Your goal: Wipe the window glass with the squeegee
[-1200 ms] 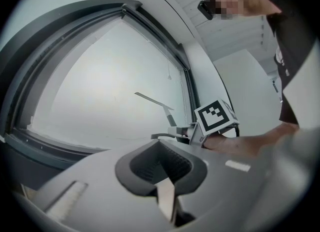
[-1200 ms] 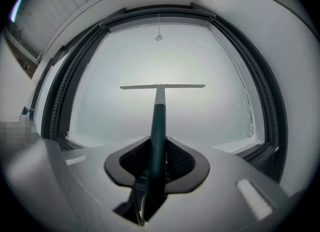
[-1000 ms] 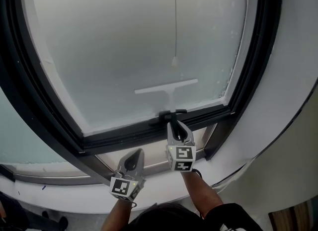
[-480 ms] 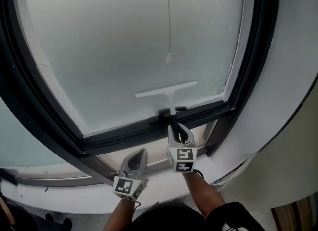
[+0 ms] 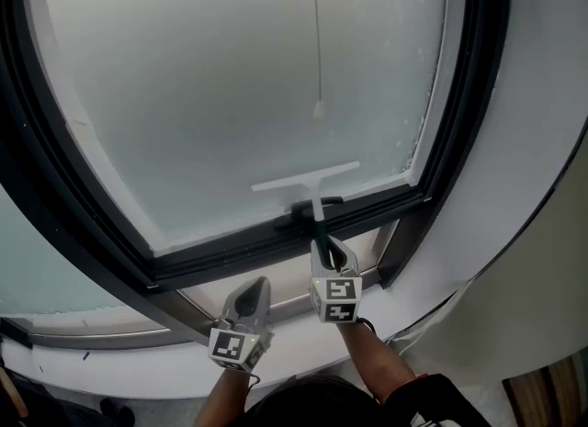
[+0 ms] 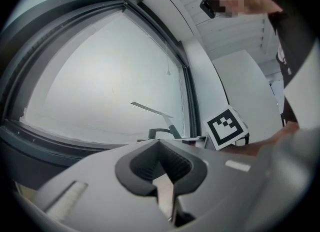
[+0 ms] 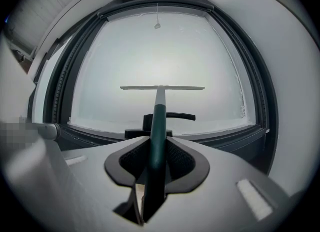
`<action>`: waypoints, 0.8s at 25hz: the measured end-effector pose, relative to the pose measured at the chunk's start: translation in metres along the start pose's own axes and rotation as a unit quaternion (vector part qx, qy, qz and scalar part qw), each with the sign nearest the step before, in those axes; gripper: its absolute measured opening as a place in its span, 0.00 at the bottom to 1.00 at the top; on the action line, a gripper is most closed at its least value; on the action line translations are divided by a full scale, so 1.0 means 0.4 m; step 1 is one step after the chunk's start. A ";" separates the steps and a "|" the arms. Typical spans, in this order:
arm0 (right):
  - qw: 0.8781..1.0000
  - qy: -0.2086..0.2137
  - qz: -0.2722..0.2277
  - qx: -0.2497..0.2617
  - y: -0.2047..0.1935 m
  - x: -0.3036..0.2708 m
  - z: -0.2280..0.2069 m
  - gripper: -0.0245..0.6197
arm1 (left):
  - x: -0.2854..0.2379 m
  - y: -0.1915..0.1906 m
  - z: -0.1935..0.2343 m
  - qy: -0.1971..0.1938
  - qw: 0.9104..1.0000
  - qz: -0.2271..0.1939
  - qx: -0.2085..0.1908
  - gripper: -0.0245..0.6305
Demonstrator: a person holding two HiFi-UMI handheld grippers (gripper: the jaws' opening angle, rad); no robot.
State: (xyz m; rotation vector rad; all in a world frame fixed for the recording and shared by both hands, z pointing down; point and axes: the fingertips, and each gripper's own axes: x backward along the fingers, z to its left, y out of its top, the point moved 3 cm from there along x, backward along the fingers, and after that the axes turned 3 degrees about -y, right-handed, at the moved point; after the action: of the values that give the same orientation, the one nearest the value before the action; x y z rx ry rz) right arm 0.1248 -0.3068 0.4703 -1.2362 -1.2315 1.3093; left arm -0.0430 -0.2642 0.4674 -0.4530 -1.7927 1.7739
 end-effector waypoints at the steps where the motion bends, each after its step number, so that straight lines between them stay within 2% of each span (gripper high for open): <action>1: 1.000 -0.002 0.002 0.001 -0.005 0.002 -0.001 0.19 | 0.001 0.000 -0.001 -0.001 1.000 0.000 0.001 0.04; 20: 0.998 -0.007 0.056 -0.006 -0.062 0.033 0.002 0.19 | 0.060 -0.008 -0.010 -0.007 1.000 0.009 0.012 0.04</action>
State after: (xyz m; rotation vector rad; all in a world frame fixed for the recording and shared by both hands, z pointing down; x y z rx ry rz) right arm 0.1229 -0.2920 0.4939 -1.3224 -1.1949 1.3951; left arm -0.0587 -0.2466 0.4740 -0.4500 -1.7806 1.8141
